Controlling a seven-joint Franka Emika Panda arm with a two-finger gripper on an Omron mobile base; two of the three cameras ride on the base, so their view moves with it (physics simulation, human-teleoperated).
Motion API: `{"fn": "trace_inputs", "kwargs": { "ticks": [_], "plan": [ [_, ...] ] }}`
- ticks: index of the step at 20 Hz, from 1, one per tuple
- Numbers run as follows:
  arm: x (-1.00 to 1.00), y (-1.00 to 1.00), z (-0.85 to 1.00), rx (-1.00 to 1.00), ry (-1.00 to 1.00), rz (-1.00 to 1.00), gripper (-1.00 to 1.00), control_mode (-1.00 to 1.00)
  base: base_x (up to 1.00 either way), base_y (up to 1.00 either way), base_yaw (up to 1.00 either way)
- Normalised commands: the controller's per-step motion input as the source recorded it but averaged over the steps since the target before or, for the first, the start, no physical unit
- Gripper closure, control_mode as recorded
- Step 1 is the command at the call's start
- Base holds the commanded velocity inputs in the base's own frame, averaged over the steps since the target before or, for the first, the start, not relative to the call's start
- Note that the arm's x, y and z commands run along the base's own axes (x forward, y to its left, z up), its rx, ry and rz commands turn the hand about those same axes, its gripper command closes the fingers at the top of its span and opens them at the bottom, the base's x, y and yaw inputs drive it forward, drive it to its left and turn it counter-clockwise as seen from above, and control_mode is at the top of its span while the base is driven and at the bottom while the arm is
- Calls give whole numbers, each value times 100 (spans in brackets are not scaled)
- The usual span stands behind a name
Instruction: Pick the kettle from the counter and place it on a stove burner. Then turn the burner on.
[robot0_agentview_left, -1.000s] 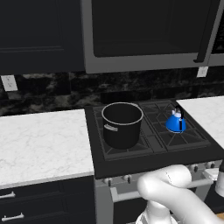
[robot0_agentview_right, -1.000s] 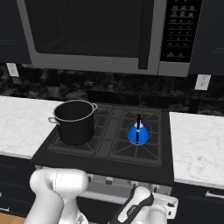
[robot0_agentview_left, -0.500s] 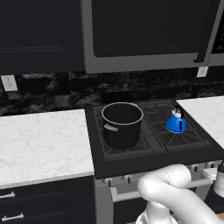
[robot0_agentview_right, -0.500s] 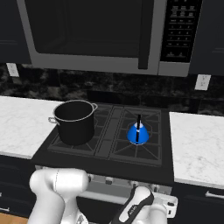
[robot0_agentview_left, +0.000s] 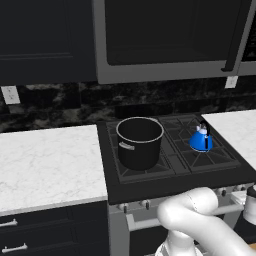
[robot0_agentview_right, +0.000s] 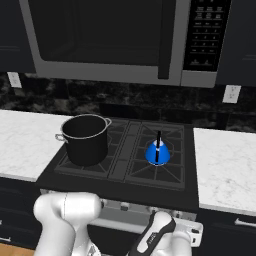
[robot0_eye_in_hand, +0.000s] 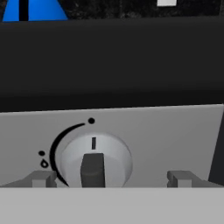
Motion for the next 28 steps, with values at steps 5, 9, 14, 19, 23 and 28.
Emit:
{"fn": "trace_inputs", "kwargs": {
  "ticks": [5, 9, 14, 19, 23, 28],
  "plan": [
    [0, 0, 0, 0, 0, 0, 100, -100, 0, 0, 0],
    [0, 0, 0, 0, 0, 0, 100, -100, 0, 0, 0],
    [0, 0, 0, 0, 0, 0, 100, -100, 0, 0, 0],
    [0, 0, 0, -5, -2, 0, 100, -100, 0, 0, 0],
    [0, 0, 0, -11, -3, 0, 100, -100, 0, 0, 0],
    [0, 0, 1, -17, -5, 0, 100, -100, 0, 0, 0]
  ]
}}
